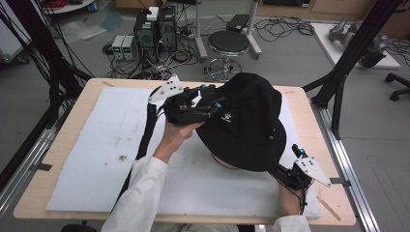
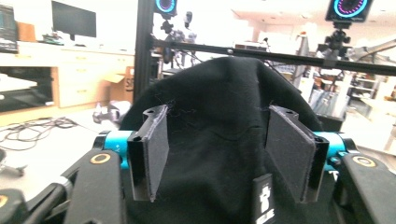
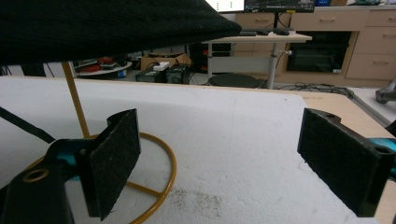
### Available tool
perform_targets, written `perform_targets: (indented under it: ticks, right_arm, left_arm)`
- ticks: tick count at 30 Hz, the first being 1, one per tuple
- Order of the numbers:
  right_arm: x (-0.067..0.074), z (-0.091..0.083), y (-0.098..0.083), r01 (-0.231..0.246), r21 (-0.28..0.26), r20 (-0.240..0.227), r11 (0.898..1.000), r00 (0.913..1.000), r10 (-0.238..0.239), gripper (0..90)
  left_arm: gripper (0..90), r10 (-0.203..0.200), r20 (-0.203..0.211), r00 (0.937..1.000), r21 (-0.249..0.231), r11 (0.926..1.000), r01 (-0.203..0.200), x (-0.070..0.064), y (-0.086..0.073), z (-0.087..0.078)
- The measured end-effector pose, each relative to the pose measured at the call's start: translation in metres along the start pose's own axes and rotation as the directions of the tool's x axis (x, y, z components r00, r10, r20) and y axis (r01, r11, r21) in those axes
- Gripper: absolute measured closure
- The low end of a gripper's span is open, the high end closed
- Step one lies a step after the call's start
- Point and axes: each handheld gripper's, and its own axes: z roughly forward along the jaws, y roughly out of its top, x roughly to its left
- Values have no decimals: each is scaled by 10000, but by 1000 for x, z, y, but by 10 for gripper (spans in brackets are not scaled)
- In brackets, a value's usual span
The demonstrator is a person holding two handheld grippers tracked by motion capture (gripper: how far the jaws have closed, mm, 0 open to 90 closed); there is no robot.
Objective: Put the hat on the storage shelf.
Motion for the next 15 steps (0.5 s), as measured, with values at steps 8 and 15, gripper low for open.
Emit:
perform_targets:
  ticks: [8,15]
  right_arm:
    - [0,0,0,-96,32,12,9999,10000,96,126]
    - [-1,1,0,-136,104,36,9999,9999,135,126]
  left_arm:
    - [345,-129,-710,9974,-446,9990,97,15,8,-34]
    - [297,243,-1397,9899,-345,9990,-293,24,5,-60]
